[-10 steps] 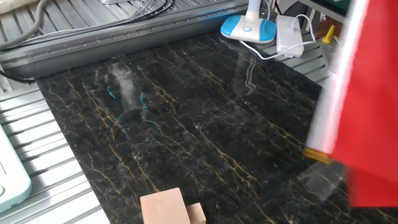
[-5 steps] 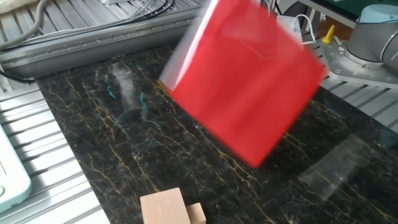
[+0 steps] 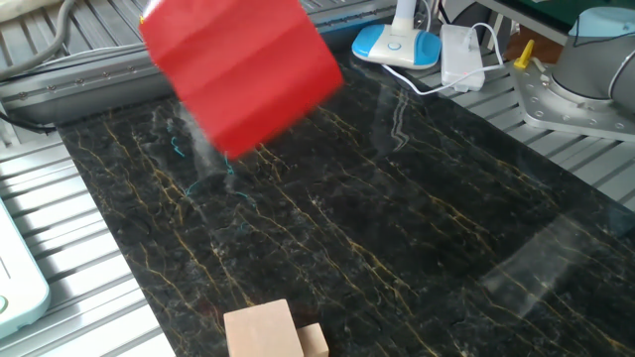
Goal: Wave the flag
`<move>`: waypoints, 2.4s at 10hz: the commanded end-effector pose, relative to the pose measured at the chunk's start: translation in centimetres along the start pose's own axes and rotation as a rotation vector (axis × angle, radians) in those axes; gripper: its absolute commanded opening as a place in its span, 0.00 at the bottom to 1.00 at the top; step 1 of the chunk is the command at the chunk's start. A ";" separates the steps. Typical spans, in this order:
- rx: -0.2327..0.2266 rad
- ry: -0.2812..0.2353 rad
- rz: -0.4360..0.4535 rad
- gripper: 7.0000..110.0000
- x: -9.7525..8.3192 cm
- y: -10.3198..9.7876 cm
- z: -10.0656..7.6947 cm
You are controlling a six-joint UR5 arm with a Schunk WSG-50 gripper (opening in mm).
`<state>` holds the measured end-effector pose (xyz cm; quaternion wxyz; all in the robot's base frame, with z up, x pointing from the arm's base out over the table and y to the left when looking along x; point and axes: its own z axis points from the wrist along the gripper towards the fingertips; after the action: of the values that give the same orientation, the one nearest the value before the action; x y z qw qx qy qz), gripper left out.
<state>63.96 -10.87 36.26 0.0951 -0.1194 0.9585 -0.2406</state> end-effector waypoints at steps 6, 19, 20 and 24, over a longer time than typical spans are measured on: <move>-0.746 0.267 0.406 0.00 2.0 16.9 -6.5; -0.303 0.500 0.090 0.00 9.4 8.3 -1.5; -0.201 0.451 0.055 0.00 8.7 5.7 -0.4; -0.467 0.389 0.187 0.00 6.1 12.1 -2.0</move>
<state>54.74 -4.96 31.79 -0.1148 -0.0204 0.9885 -0.0962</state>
